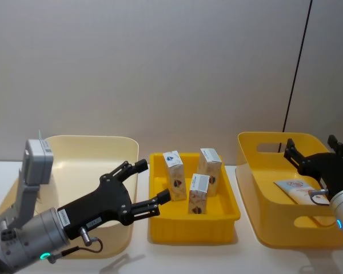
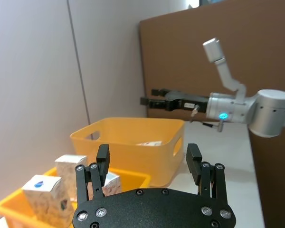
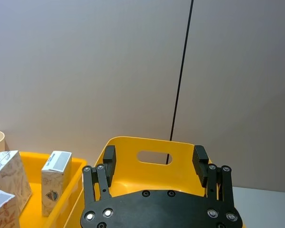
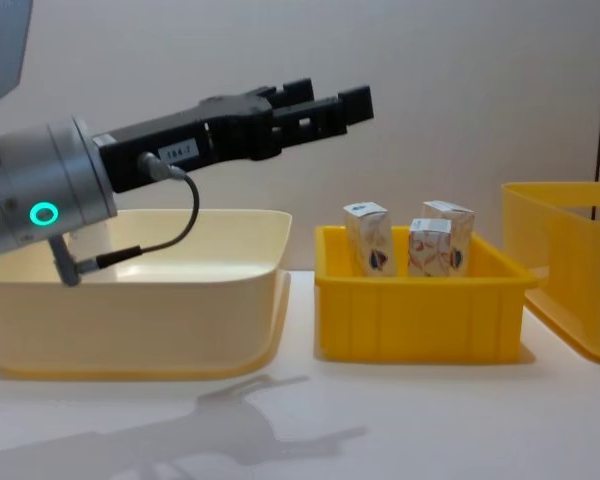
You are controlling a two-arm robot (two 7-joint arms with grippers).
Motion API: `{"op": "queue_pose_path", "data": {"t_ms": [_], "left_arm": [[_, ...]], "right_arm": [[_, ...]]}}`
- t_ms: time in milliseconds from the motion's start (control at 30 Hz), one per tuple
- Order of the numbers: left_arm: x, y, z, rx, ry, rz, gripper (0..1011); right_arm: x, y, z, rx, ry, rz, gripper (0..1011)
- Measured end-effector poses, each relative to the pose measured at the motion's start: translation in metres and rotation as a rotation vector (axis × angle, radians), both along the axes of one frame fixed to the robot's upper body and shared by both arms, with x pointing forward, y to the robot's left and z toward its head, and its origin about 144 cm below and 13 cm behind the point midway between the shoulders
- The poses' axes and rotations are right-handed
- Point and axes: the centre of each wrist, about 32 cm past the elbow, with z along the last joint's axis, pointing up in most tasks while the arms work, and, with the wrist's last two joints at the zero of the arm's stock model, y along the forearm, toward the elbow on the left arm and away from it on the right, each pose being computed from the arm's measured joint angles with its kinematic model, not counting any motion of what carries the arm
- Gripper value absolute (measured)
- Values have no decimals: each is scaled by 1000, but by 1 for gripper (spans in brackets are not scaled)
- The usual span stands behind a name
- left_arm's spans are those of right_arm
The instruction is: Bimanual collaborative sorting of washing and personal care products
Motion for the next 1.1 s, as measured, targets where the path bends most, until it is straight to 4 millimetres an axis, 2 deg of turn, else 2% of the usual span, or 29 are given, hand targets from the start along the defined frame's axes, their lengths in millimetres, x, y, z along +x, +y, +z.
{"op": "queue_pose_path", "data": {"t_ms": [333, 1100], "left_arm": [[-12, -6, -7, 44, 29, 108, 1003], [-41, -19, -21, 138, 60, 368, 1003]], "right_arm": [[-12, 6, -11, 2, 10, 41, 1001], [-72, 35, -53, 47, 63, 238, 1001]]}}
